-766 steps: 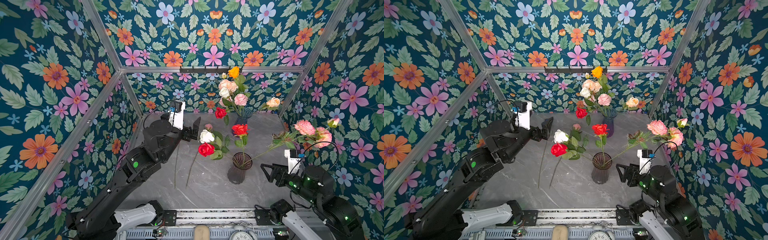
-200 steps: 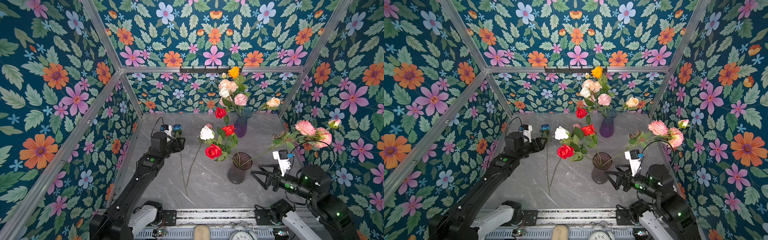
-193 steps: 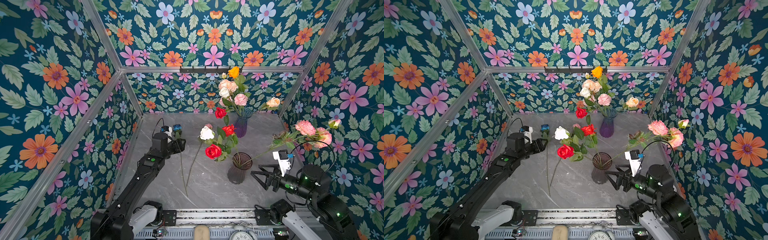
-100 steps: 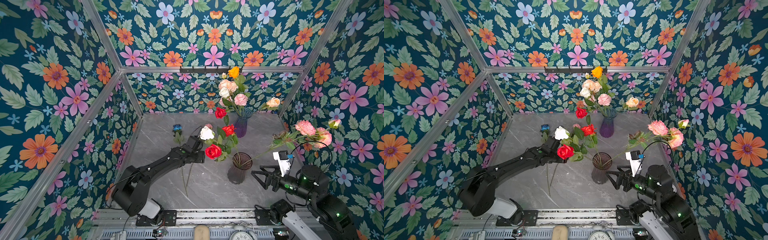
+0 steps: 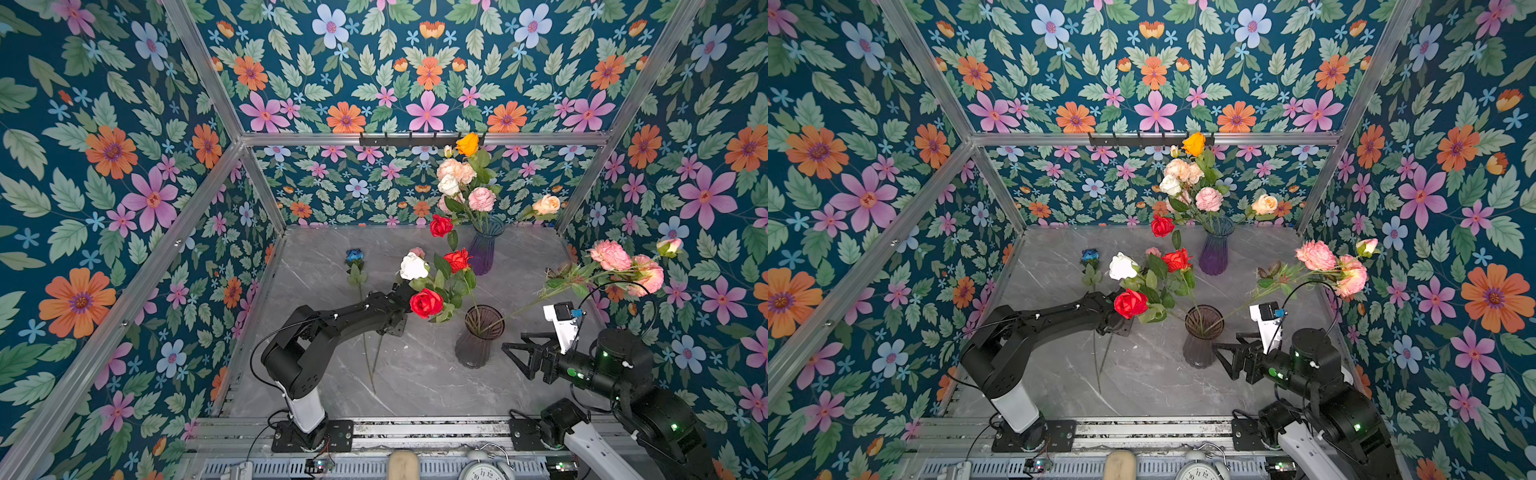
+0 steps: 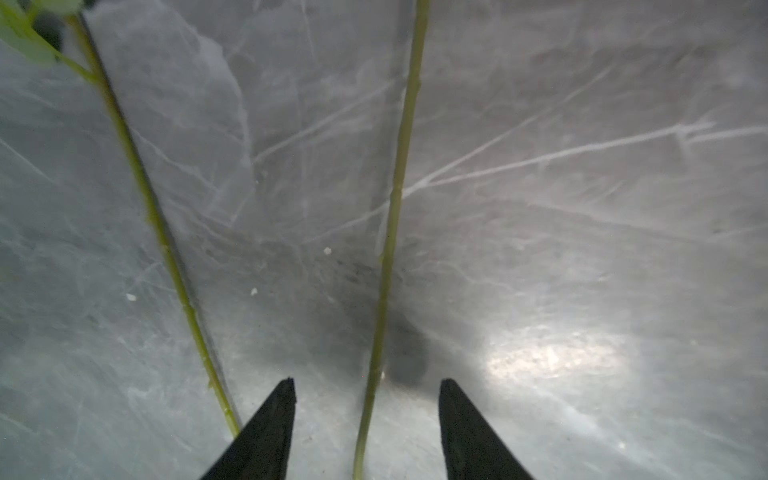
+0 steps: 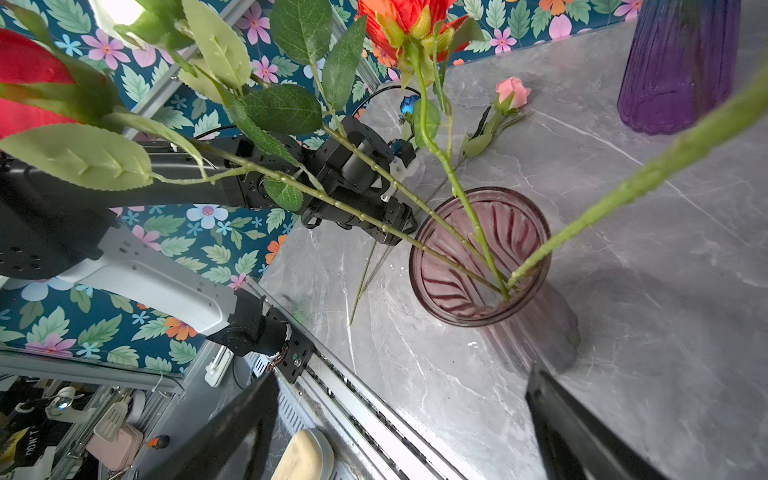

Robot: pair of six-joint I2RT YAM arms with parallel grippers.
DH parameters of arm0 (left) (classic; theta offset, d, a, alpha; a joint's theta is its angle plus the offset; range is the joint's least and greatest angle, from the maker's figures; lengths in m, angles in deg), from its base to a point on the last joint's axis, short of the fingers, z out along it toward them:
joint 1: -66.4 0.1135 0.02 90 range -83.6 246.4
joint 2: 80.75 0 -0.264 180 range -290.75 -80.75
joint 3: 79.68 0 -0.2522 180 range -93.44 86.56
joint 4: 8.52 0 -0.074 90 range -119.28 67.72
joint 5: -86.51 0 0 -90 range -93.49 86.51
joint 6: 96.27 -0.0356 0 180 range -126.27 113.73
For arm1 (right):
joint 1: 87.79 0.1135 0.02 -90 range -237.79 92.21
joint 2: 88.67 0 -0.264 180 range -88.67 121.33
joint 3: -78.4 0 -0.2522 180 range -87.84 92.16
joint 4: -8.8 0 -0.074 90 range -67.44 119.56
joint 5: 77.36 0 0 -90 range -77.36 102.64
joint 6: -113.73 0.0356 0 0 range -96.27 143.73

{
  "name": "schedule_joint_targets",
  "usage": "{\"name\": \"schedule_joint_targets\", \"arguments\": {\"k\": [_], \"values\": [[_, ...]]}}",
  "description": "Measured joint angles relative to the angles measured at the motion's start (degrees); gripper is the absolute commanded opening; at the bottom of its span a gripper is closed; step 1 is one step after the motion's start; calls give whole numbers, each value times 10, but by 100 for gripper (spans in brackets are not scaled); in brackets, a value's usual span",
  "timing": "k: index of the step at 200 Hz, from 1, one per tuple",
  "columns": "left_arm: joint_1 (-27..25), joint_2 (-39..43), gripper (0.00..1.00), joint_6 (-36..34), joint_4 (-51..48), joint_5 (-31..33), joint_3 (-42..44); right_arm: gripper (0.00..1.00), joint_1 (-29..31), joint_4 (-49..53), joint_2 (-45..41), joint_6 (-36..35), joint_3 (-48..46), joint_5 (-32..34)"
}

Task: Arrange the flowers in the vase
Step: 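Close the left gripper on the pink rosebud stem, then lift the pink rosebud upright off the table with the left gripper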

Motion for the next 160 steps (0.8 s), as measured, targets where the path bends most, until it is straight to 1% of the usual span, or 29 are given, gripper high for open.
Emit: {"name": "schedule_joint_targets", "arguments": {"k": [7,22,34,44,61,69,90,114,160], "values": [[9,4,31,0,7,-14,10,94,0,0,1,0,0,0],[31,14,25,-3,25,-47,30,94,0,-1,2,0,0,0],[47,20,13,-5,41,-74,42,94,0,-1,3,0,1,0],[58,24,0,-12,55,-94,48,94,0,-2,3,0,2,0],[73,30,0,-17,75,-138,54,94,0,-2,4,0,3,3],[75,36,0,-17,80,-148,57,94,0,-2,4,0,3,7],[75,89,0,-21,90,-182,64,94,0,-2,5,0,7,9],[75,204,0,-26,108,-181,59,93,0,-1,7,0,14,10],[75,492,0,-26,169,-114,41,94,0,-5,6,-13,10,9]]}}
